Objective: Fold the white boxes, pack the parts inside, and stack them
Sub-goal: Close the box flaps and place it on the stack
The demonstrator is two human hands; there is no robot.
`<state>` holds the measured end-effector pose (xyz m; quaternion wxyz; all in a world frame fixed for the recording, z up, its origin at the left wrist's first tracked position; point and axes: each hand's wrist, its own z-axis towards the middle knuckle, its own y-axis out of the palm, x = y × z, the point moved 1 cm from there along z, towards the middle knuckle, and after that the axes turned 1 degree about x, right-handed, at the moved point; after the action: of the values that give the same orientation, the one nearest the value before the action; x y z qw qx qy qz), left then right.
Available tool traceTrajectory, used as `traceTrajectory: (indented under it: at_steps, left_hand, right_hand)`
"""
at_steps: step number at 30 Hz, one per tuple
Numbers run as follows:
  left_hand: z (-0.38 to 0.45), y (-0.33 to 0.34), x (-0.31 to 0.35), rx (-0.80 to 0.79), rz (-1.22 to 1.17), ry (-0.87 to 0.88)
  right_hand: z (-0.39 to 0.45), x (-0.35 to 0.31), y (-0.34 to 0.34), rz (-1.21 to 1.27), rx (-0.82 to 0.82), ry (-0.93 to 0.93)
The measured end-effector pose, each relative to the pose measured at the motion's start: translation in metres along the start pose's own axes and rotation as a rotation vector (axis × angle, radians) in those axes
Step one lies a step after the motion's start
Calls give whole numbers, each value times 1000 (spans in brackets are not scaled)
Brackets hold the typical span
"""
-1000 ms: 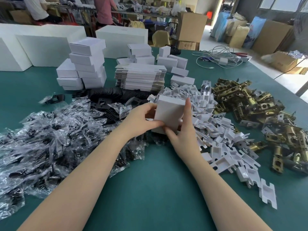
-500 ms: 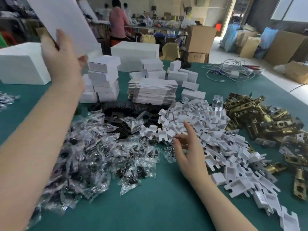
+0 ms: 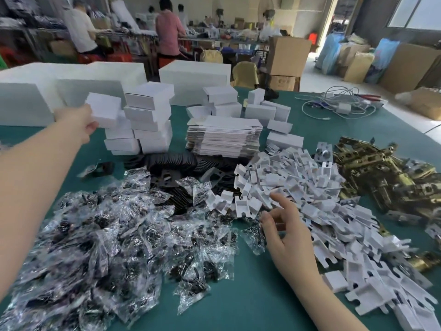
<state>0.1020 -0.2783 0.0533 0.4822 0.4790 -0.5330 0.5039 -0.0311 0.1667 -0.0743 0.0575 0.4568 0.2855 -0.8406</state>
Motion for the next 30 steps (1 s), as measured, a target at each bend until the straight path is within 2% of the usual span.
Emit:
traceTrajectory:
  at_steps: [1,4,8,14,17,18,20,22,24,27,28,30]
  left_hand:
    - [-2,9,-1,2,-97,-62]
    - [8,21,-4,-54,-75,-106]
    - [23,27,-16,-16,-96,-150]
    - [26,32,-25,-91,-95,-40]
    - [16,31,-31,-183,24,18]
    - [12,31,-33,-165,69,50]
    - [0,29,-29,31,115,132]
    - [-20,27,-14,307,153,268]
    - [-51,32,6,440,197,577]
    - [-104,59,26,376,76,1204]
    - [-124,74,26,299,49,1346]
    - [-157,106,21,43,164,1467]
  right_hand:
    - [0,-1,0,-2,-1,3]
    - [0,1,1,-7,-5,20]
    - [2,5,0,-25,-4,51]
    - [2,6,1,-80,-10,62]
    - [3,4,1,-93,-14,73]
    - [3,3,1,-98,-15,75]
    - [4,2,1,-120,-22,76]
    - [4,2,3,-144,-36,78]
    - [4,1,4,-172,-53,75]
    - [4,-5,5,-258,-84,19]
    - [4,-7,6,-286,-93,-5]
    - [3,-10,7,-317,-104,-36]
